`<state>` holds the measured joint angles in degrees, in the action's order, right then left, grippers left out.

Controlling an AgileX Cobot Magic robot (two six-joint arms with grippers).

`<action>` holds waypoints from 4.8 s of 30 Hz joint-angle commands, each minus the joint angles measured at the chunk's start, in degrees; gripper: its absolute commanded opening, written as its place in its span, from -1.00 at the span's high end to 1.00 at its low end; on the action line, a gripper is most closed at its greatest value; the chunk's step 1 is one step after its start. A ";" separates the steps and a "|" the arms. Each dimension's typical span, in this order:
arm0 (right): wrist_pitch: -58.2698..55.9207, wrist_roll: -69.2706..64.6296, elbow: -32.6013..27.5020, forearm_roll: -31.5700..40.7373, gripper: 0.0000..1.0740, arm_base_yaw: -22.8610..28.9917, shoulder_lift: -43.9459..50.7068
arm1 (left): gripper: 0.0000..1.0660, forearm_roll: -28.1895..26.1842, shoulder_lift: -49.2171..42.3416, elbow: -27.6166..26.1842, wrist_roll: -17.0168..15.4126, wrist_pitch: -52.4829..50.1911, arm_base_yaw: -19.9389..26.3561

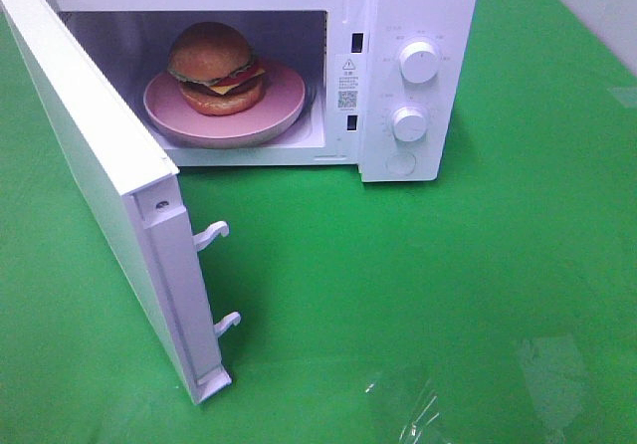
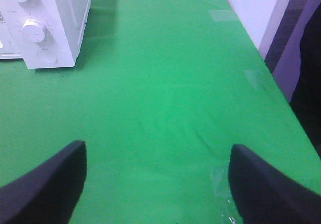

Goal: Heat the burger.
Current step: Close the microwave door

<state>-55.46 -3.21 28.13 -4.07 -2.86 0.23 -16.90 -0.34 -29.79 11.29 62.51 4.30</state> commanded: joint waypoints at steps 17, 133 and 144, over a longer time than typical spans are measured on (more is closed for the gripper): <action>0.52 -0.06 -0.11 0.23 -0.41 -0.23 1.49 | -0.54 2.35 -0.17 -2.12 -4.41 -5.10 -0.11; 0.52 -0.06 -0.11 0.23 -0.39 -0.23 1.49 | 1.00 12.55 104.11 -15.81 -15.81 -100.32 -40.39; 0.52 -0.06 -0.11 0.23 -0.37 -0.23 1.49 | 1.00 12.61 110.41 -26.41 -15.81 -96.31 -40.39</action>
<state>-55.46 -3.21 28.13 -4.07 -2.86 0.23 -3.95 109.89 -55.29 -4.58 -33.92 -35.87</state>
